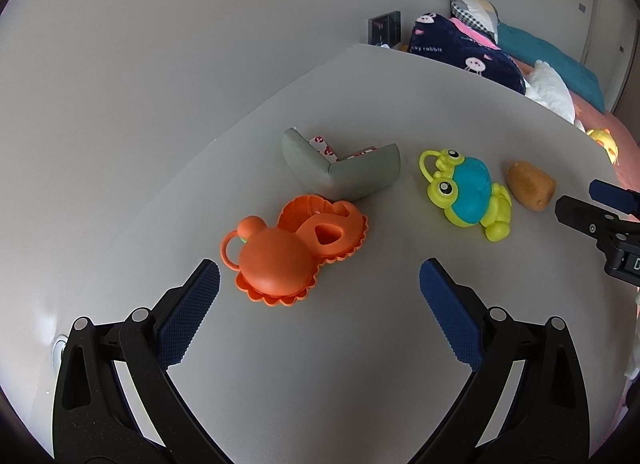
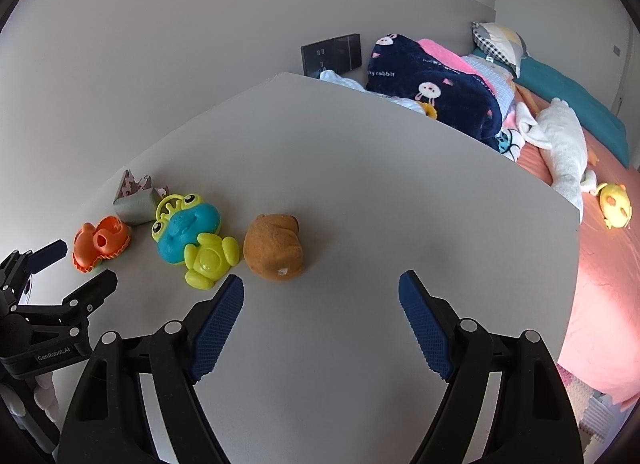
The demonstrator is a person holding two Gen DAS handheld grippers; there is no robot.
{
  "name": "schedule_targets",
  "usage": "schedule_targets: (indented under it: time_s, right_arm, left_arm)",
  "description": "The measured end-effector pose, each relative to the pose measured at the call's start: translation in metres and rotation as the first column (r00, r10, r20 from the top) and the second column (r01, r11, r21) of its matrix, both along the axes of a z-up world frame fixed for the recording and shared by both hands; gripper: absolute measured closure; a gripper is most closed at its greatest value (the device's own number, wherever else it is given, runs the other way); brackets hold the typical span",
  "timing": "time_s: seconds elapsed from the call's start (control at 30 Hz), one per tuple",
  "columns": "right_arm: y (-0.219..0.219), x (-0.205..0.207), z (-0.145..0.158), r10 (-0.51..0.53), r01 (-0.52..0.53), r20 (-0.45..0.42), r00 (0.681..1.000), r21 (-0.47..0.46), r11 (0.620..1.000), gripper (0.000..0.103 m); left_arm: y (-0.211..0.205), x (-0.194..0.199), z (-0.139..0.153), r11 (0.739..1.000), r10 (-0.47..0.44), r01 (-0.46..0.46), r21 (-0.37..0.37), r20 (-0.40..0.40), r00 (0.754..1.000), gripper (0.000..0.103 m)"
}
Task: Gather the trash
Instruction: 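Grasp the orange crab toy with the left gripper while the right gripper grasps the brown plush, then carry crab toy and brown plush over the black bin and open both grippers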
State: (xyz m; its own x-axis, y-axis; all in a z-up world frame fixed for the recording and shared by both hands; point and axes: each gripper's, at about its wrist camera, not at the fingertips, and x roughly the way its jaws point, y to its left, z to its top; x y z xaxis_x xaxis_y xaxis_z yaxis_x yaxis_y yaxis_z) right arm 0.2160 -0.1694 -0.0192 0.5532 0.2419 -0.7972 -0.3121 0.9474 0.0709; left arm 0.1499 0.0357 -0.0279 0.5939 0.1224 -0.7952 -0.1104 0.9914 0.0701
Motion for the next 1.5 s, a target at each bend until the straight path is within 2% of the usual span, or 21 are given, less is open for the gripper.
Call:
schedule_targets:
  time_s: [0.17,0.3,0.33,0.47,0.57,0.63,0.7,0.97,1.17,1.5]
  right_arm:
    - [0.010,0.017,-0.008,-0.018,0.018,-0.014,1.000,0.013,1.000,0.023]
    - [0.013,0.028,-0.016,-0.026,0.028,-0.044,0.999,0.027,0.999,0.038]
    - [0.014,0.028,-0.017,-0.032,0.033,-0.034,0.999,0.023,0.999,0.040]
    - [0.014,0.029,-0.016,-0.031,0.031,-0.018,0.999,-0.003,1.000,0.061]
    - [0.012,0.028,-0.016,-0.027,0.027,-0.025,0.999,-0.007,1.000,0.061]
    - [0.010,0.026,-0.015,-0.030,0.030,-0.029,0.999,0.003,1.000,0.061]
    - [0.006,0.026,-0.015,-0.034,0.035,-0.037,0.999,0.019,0.999,0.061]
    - [-0.006,0.020,-0.009,-0.047,0.049,-0.037,0.998,0.049,0.998,0.061]
    - [-0.015,0.011,0.001,-0.041,0.042,-0.026,0.999,0.063,0.997,0.061]
    - [-0.048,-0.010,0.024,-0.067,0.067,-0.001,0.998,0.084,0.994,0.061]
  left_arm:
    - [0.010,0.009,-0.005,1.000,0.009,-0.009,-0.008,-0.015,1.000,0.006]
    - [0.015,0.015,-0.008,1.000,0.003,-0.004,-0.010,-0.018,1.000,0.006]
    - [0.016,0.016,-0.008,1.000,0.002,-0.002,-0.008,-0.018,1.000,0.006]
    - [0.020,0.021,-0.011,1.000,-0.003,0.003,-0.010,-0.022,1.000,0.006]
    - [0.021,0.022,-0.011,1.000,-0.020,0.020,-0.016,-0.017,1.000,0.008]
    - [0.022,0.024,-0.011,0.999,-0.024,0.024,-0.022,-0.016,1.000,0.020]
    - [0.024,0.025,-0.013,0.999,-0.021,0.020,-0.042,-0.021,1.000,0.028]
    - [0.022,0.021,-0.013,1.000,-0.014,0.014,-0.018,-0.004,1.000,0.028]
    - [0.021,0.012,-0.003,0.999,0.017,-0.016,-0.048,0.018,1.000,0.028]
    - [-0.014,-0.005,0.015,0.999,-0.020,0.022,-0.050,0.033,0.999,0.028]
